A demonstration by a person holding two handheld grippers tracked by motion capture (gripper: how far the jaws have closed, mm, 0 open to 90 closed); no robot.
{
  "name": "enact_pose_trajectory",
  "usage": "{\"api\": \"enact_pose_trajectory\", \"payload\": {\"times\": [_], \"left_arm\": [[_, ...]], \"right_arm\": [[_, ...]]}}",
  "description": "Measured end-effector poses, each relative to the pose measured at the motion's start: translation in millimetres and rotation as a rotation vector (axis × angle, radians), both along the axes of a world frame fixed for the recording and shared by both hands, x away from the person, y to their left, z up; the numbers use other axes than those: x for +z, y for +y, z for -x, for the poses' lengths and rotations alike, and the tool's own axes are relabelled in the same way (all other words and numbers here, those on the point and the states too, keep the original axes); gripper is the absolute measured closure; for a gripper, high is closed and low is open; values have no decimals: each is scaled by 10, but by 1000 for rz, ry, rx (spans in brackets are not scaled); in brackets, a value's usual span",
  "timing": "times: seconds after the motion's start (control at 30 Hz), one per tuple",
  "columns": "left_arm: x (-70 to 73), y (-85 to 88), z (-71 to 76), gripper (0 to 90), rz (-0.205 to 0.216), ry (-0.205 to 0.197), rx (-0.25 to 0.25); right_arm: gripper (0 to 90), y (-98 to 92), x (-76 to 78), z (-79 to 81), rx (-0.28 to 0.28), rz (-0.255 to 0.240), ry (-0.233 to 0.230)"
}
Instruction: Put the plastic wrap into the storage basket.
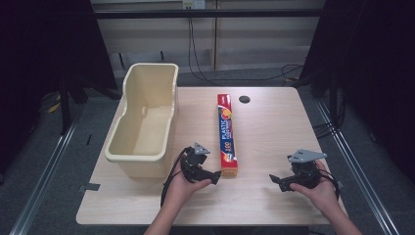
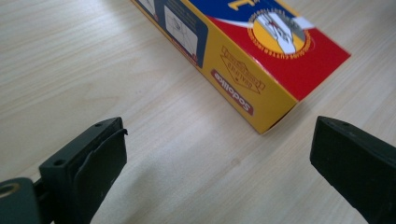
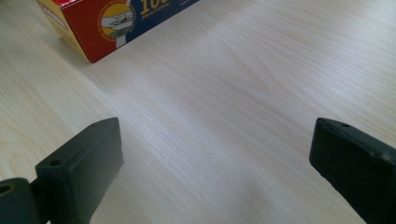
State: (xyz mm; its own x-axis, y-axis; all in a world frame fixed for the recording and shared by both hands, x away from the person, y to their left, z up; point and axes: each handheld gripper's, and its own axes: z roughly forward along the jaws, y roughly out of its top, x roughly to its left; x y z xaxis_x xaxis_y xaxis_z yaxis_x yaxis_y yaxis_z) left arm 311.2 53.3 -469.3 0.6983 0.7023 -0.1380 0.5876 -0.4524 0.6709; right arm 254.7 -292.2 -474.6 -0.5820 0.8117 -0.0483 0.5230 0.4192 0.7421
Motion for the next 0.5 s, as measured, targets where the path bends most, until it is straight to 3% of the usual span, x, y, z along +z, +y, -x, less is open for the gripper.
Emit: {"api": "enact_pose_trajectory", "payload": {"times": [0.23,0.5], "left_arm": [[99,15,-90,36,45,54,29],[216,-77,-246,36,29,78,38]], "right_arm": [[33,-85,21,10,-36,-35,21],[33,-146,42,15,-59,-47,15]]}}
